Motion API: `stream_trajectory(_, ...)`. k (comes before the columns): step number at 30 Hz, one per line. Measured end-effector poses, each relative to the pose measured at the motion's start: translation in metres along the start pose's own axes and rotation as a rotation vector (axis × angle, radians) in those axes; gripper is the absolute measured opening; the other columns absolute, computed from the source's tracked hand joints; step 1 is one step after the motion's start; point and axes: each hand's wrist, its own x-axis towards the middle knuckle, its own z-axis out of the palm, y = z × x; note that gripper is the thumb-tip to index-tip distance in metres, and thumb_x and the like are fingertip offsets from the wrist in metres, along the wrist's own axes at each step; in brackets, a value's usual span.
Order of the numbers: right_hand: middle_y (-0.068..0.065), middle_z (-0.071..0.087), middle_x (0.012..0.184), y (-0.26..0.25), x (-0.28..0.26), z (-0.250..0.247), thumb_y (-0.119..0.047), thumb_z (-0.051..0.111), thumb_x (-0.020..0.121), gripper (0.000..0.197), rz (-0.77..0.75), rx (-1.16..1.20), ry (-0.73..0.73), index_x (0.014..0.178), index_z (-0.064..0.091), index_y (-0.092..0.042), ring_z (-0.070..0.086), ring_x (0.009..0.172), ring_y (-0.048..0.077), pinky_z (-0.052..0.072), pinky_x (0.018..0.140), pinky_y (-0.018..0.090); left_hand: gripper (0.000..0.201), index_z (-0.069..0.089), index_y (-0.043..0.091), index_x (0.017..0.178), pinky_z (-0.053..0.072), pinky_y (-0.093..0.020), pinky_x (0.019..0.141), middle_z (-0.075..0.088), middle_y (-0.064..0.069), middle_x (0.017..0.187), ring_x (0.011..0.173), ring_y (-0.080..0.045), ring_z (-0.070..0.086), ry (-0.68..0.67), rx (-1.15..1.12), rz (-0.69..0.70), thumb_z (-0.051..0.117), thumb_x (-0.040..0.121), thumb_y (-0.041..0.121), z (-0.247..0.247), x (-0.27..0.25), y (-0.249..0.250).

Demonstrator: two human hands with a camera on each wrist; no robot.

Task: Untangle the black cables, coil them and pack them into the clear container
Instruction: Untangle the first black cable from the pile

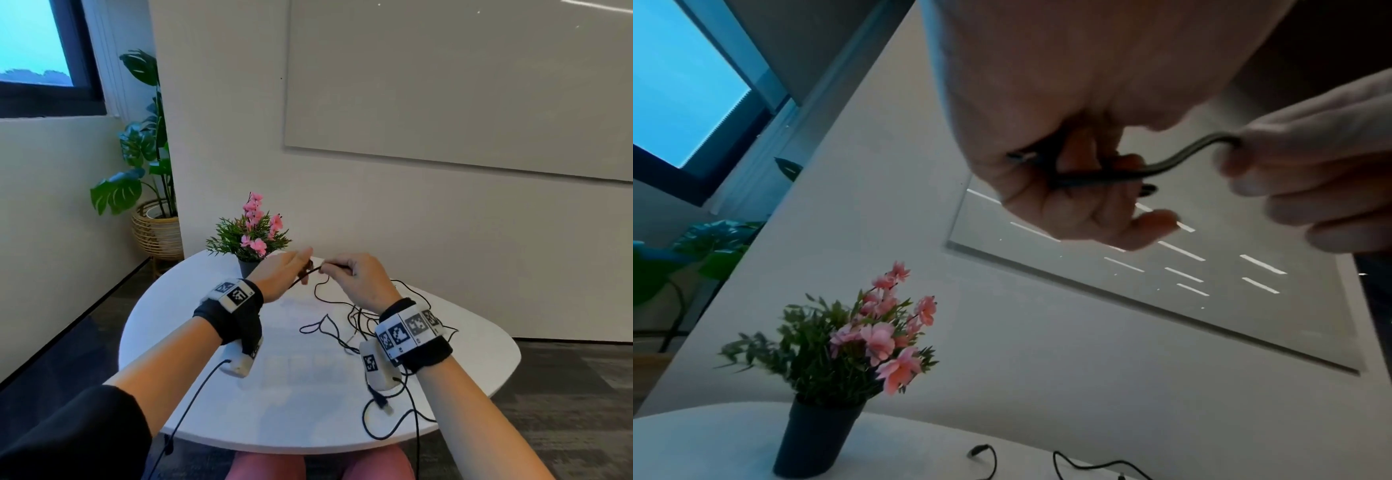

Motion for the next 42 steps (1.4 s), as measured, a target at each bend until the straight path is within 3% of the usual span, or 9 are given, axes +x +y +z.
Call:
stream_trajectory(4, 0.006, 0.072, 0.078, 0.014, 0.005, 0.004, -0.027, 0.077, 0.075, 0.007, 0.096, 0.250, 0.202, 0.072, 0.072, -0.023, 0.066, 0.077, 0.024, 0.053, 0.076, 0.036, 0.039, 0.061, 0.012, 0.083, 0.039, -0.027, 0.057, 0.054, 0.003, 0.067, 0.057, -0.012, 0.047, -0.213, -0.103, 0.047, 0.055, 0.088, 0.050, -0.001, -0.003, 0.004)
stream_trajectory(7, -0.010, 0.063, 0.058, 0.019, 0.005, 0.002, -0.028, 0.076, 0.076, 0.011, 0.150, 0.370, 0.270, 0.070, 0.070, -0.021, 0.057, 0.057, 0.008, 0.048, 0.060, 0.024, 0.026, 0.059, 0.012, 0.086, 0.043, -0.026, 0.064, 0.053, 0.002, 0.073, 0.065, -0.013, 0.048, -0.240, -0.247, 0.048, 0.050, 0.095, 0.034, -0.004, -0.003, 0.006)
stream_trajectory(15, -0.006, 0.044, 0.059, 0.029, -0.011, 0.022, -0.033, 0.041, 0.099, 0.035, 0.137, 0.183, 0.063, 0.079, 0.065, -0.019, 0.038, 0.047, 0.002, 0.032, 0.055, 0.023, 0.038, 0.051, 0.010, 0.087, 0.044, -0.040, 0.101, 0.059, -0.003, 0.130, 0.123, -0.014, 0.053, 0.018, -1.076, -0.036, 0.029, 0.101, 0.038, -0.016, 0.006, 0.011)
stream_trajectory(21, -0.018, 0.057, 0.060, 0.016, -0.017, 0.030, -0.027, 0.051, 0.095, 0.025, 0.088, 0.299, -0.082, 0.092, 0.073, -0.016, 0.048, 0.059, -0.004, 0.039, 0.063, 0.011, 0.037, 0.044, 0.014, 0.081, 0.059, -0.038, 0.071, 0.056, -0.003, 0.073, 0.066, -0.018, 0.068, 0.268, -1.268, -0.150, 0.028, 0.101, 0.040, -0.021, 0.010, 0.020)
stream_trajectory(25, -0.007, 0.070, 0.092, 0.009, -0.016, 0.018, -0.015, 0.056, 0.093, 0.017, 0.036, 0.261, -0.189, 0.098, 0.073, -0.016, 0.060, 0.087, -0.002, 0.046, 0.087, 0.021, 0.037, 0.044, 0.013, 0.080, 0.029, -0.015, 0.035, 0.038, 0.004, 0.058, 0.036, -0.005, 0.032, 0.443, -1.079, -0.207, 0.028, 0.102, 0.038, -0.029, 0.016, 0.015)
stream_trajectory(29, -0.009, 0.070, 0.087, 0.002, -0.009, -0.008, -0.012, 0.057, 0.092, 0.017, 0.019, 0.235, -0.071, 0.096, 0.073, -0.016, 0.058, 0.076, -0.012, 0.042, 0.073, 0.004, 0.037, 0.053, 0.012, 0.089, 0.033, -0.021, 0.044, 0.051, 0.007, 0.056, 0.048, -0.016, 0.045, 0.529, -0.495, -0.141, 0.030, 0.101, 0.038, -0.036, 0.020, -0.002)
stream_trajectory(35, -0.002, 0.067, 0.080, -0.006, 0.001, -0.010, -0.018, 0.063, 0.088, 0.015, -0.132, 0.088, 0.092, 0.098, 0.074, -0.015, 0.060, 0.076, 0.005, 0.045, 0.072, 0.015, 0.060, 0.061, 0.012, 0.071, 0.035, -0.027, 0.067, 0.053, 0.005, 0.061, 0.064, -0.017, 0.052, 0.227, 0.186, 0.003, 0.021, 0.100, 0.047, -0.019, -0.002, 0.020)
stream_trajectory(38, -0.003, 0.051, 0.065, -0.004, 0.003, -0.004, -0.020, 0.065, 0.087, 0.014, -0.214, 0.020, 0.199, 0.097, 0.074, -0.020, 0.049, 0.063, 0.010, 0.039, 0.061, 0.020, 0.069, 0.062, 0.013, 0.065, 0.037, -0.027, 0.061, 0.054, 0.002, 0.058, 0.055, -0.014, 0.051, -0.026, 0.109, 0.043, 0.017, 0.093, 0.059, -0.009, -0.010, 0.020)
stream_trajectory(42, -0.004, 0.056, 0.066, 0.005, 0.004, -0.001, -0.025, 0.073, 0.079, 0.010, -0.177, 0.114, 0.270, 0.088, 0.075, -0.019, 0.050, 0.061, 0.010, 0.041, 0.059, 0.025, 0.042, 0.051, 0.018, 0.063, 0.034, -0.017, 0.047, 0.046, 0.008, 0.053, 0.043, -0.006, 0.039, -0.214, -0.141, 0.018, 0.052, 0.089, 0.051, -0.007, -0.018, 0.016)
